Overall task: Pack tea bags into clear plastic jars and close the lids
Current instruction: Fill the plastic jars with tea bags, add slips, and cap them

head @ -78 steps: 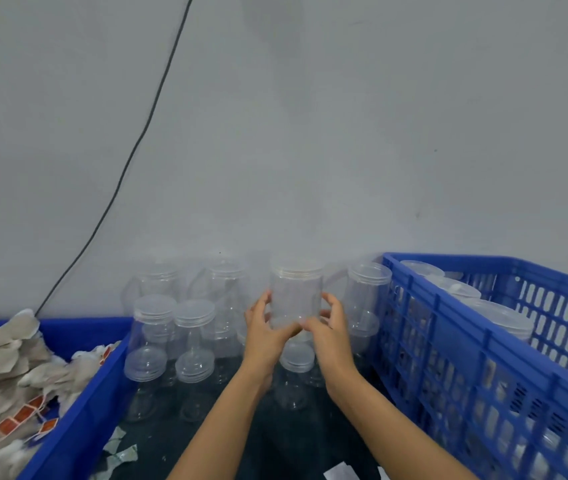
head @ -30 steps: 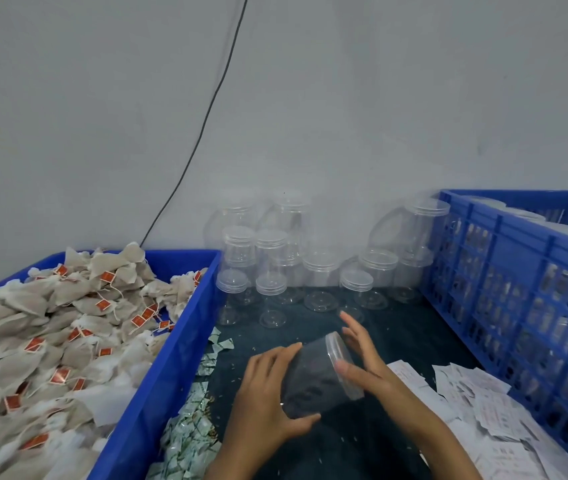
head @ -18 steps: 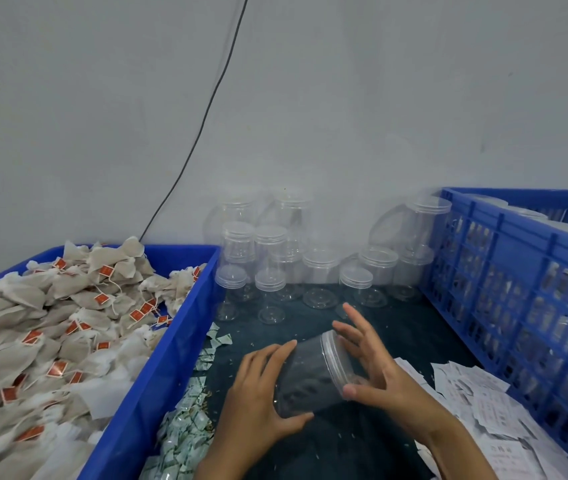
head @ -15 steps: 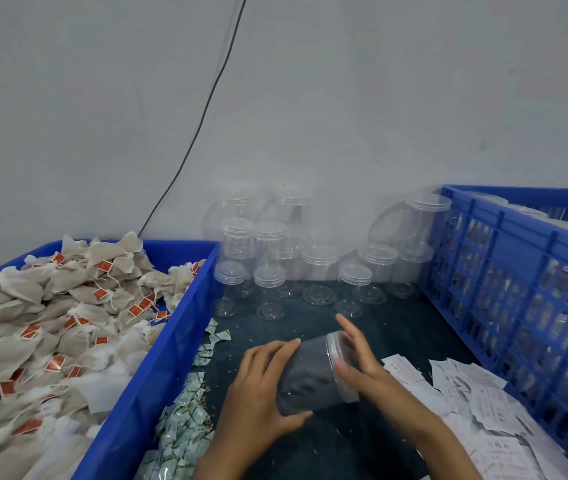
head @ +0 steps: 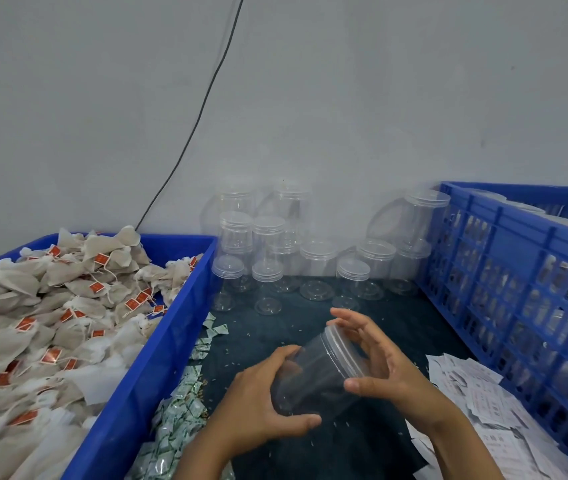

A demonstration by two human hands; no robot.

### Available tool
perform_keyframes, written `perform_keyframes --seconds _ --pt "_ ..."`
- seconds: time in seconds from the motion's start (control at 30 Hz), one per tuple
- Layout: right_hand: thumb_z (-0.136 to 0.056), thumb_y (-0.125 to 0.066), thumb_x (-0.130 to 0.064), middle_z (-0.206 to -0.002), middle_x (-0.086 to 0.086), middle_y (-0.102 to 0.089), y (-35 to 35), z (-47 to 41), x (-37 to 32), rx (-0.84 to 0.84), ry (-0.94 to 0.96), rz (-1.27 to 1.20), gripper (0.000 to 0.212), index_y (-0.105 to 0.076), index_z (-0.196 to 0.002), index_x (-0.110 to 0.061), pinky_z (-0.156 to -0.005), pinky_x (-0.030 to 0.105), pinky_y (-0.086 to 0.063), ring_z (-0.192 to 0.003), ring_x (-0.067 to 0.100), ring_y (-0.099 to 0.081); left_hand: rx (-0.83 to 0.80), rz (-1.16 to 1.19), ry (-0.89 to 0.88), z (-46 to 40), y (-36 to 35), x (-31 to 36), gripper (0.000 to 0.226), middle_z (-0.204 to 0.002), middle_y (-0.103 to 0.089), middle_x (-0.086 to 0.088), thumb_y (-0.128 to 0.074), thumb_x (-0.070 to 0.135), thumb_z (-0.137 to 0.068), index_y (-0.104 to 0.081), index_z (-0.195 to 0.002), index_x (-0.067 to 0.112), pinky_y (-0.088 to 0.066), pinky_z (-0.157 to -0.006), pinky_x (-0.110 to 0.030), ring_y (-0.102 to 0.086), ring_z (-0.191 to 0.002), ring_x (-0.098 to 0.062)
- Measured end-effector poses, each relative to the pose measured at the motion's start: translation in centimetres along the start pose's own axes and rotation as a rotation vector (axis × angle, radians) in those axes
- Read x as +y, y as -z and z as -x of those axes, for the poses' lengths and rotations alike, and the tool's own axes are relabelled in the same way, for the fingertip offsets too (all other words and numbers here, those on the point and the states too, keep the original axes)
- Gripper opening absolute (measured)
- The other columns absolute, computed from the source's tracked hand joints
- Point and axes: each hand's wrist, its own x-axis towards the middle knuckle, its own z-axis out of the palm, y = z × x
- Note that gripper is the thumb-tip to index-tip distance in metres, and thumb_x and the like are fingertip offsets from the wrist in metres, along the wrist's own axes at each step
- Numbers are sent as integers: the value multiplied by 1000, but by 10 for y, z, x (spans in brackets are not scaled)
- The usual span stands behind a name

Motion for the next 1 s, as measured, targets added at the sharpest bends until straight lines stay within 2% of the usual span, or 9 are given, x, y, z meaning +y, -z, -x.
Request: perform_keyframes --seconds 0.17,0.3,0.47,0.6,0.7,0.77,0.9,0.97,1.0 --pt "-69 -78 -19 -142 1 -46 2 2 -2 -62 -15 -51 83 -41 -142 -27 -115 39 -31 -138 17 -36 -219 394 116 4 8 4 68 -112 -70 6 -79 52 -64 -52 -125 36 -53 -96 -38 -67 -102 -8" --pt "-69 -74 -15 -143 7 -44 3 4 -5 -125 -34 -124 79 -42 -141 -23 -109 38 -38 -137 24 -38 -424 645 176 4 13 5 69 -107 -70 -15 -69 49 -72 -52 -126 9 -53 -84 -35 -67 -86 -23" --pt "-68 -83 -20 -145 16 -40 0 4 -9 -205 -10 -300 81 -44 -138 -10 -106 48 -39 -133 35 -40 -767 914 250 2 14 4 80 -98 -71 -10 -54 70 -78 -55 -124 4 -53 -76 -31 -69 -81 -19" --pt "-72 -82 -18 -146 16 -37 -8 2 -8 -207 95 -377 75 -46 -136 -7 -110 53 -34 -135 34 -36 -870 992 220 1 14 0 88 -97 -73 -2 -38 81 -79 -59 -123 8 -49 -77 -25 -69 -84 -11" --pt "-72 -82 -17 -148 11 -37 -7 2 -10 -164 111 -407 78 -44 -140 -12 -110 55 -34 -137 33 -35 -839 1041 191 2 12 4 86 -96 -73 -2 -37 82 -79 -61 -121 12 -49 -78 -27 -68 -84 -12" --pt "-72 -83 -26 -151 5 -35 -4 2 -14 -127 56 -405 88 -36 -146 -23 -109 51 -36 -139 27 -35 -742 1042 189 0 11 8 80 -101 -71 -8 -47 78 -78 -57 -123 13 -52 -84 -34 -68 -86 -19" --pt "-46 -70 -83 -143 -1 -45 -12 -8 -20 148 -159 -167 108 -42 -139 -35 -108 46 -41 -130 14 -49 -294 790 245 -2 1 15 85 -107 -69 -11 -74 64 -58 -49 -129 23 -57 -85 -37 -69 -90 -22" --pt "-40 -63 -90 -130 -1 -53 -17 -12 -17 281 -207 -60 105 -47 -129 -38 -102 40 -46 -117 13 -57 -88 602 206 0 -4 16 78 -112 -67 -4 -77 59 -56 -49 -126 38 -56 -89 -32 -68 -98 -13" --pt "-47 -63 -87 -124 -2 -56 -19 -12 -15 326 -200 -25 93 -48 -126 -39 -97 33 -48 -112 11 -59 -14 533 188 1 -5 15 76 -113 -65 2 -79 58 -55 -49 -123 44 -55 -91 -33 -66 -101 -9"
